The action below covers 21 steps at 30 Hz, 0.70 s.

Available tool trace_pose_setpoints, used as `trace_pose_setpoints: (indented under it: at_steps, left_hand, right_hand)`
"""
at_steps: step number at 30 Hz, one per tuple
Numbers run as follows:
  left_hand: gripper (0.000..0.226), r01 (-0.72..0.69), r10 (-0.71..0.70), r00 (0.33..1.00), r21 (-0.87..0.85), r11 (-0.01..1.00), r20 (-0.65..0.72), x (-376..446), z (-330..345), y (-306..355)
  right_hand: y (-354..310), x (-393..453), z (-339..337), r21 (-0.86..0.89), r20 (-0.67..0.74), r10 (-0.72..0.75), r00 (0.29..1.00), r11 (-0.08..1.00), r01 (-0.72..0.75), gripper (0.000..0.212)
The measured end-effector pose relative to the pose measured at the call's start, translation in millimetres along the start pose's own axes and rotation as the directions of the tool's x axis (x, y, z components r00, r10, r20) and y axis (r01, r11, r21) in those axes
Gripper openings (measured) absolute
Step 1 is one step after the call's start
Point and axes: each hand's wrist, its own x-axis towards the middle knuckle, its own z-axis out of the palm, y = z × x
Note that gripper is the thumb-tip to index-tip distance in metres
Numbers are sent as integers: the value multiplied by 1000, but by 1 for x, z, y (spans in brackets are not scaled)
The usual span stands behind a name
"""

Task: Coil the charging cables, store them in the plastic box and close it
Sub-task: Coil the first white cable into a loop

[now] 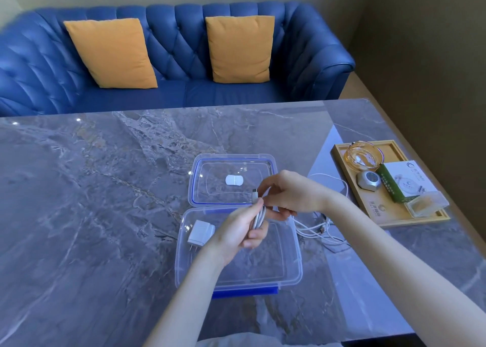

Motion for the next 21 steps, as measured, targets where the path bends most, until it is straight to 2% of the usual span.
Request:
trace_pose_setpoints:
  at_steps: [2,6,9,11,13,16,21]
  left_hand:
    - [54,-10,11,999,22,1000,-36,1,5,0]
    - [47,-23,33,996,113,993,-88,4,17,-1]
    - [44,-9,34,981,131,991,-190,8,19,-7]
    - [43,-3,18,959,55,998,-284,12,17,-12]
    - [41,-52,-2,941,-150,987,-338,16,13,-15]
    - [35,-141,-23,939,-447,883,-342,18,6,-16]
    - [32,-120,-19,970,-547,828,-241,14,0,-18]
  right_hand:
    - [-3,-1,3,-118,-72,1,997,993,-9,20]
    - [-7,-4,7,-271,-89,0,996,962,-24,29]
    - [-10,-7,7,-437,-131,14,991,897,-71,22]
    - [-11,-8,7,-524,-180,-9,984,847,-88,18]
    - [-11,-12,10,-498,-198,-64,978,866,-45,19]
    - [-8,-16,19,-396,-192,-178,965,914,90,22]
    - [-2,-22,19,-248,-134,-270,953,941,232,49]
